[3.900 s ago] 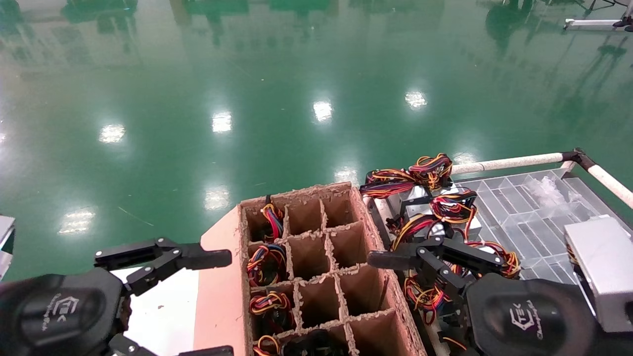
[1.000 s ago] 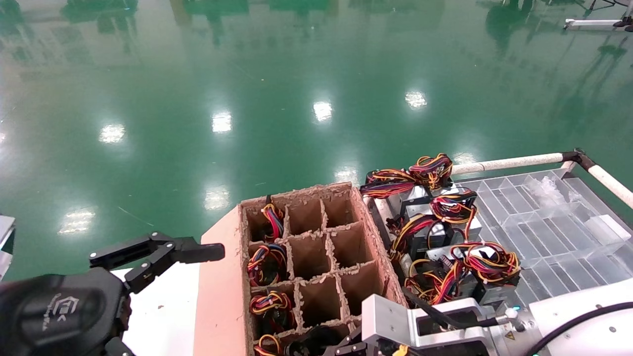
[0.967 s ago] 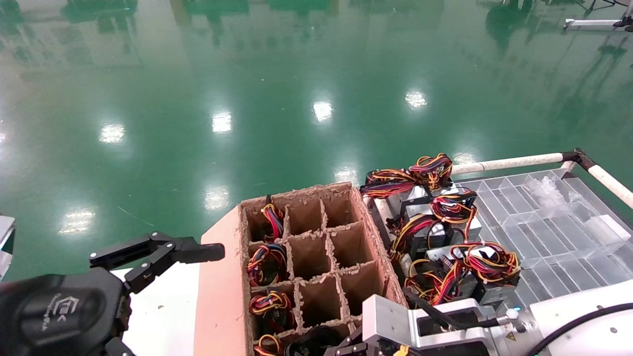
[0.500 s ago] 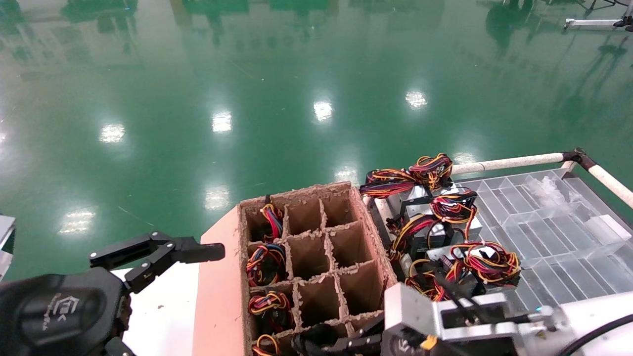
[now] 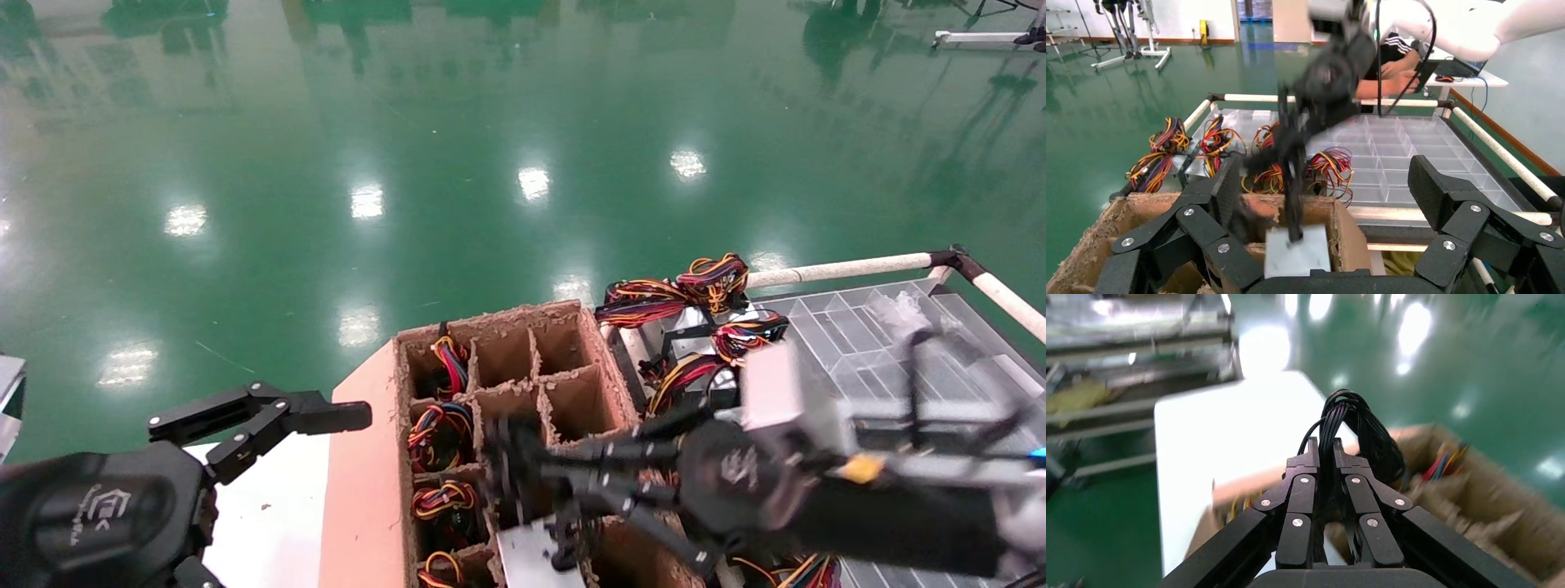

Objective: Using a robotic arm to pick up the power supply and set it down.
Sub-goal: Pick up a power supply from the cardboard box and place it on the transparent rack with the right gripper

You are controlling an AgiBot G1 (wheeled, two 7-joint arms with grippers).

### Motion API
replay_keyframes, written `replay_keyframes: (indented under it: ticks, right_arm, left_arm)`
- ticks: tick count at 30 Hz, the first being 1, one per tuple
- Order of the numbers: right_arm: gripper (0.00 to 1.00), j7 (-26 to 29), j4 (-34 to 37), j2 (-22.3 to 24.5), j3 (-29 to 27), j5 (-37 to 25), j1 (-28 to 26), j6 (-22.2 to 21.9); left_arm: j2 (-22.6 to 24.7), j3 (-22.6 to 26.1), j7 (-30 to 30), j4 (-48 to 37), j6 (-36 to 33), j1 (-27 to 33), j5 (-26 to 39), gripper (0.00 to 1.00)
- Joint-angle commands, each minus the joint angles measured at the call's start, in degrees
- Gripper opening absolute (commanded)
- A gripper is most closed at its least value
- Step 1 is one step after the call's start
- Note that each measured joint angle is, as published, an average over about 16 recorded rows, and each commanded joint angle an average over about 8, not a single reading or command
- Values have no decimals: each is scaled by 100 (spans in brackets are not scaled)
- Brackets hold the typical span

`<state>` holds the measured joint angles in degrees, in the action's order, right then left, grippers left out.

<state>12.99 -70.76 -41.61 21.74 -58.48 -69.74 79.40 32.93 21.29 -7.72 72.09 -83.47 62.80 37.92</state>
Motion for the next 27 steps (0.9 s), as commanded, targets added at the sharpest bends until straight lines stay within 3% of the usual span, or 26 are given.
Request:
replay_keyframes:
  ticks: [1,13,20,27]
  right_arm:
    - [0,26,-155,97,-166,239,47,-72]
    - [0,33,-549,869,-1160,1197,-219,-341]
    - [0,-13,-502,1731,-1742,1415,-165,-409]
    - [0,-161,-150,2711,-2375,1557,358,-303]
  left_arm:
    - [0,0,0,0,0,0,0,100]
    - [0,1,0,0,0,0,0,100]
    - [0,1,0,0,0,0,-1,100]
    - [0,1,1,0,0,0,-1,100]
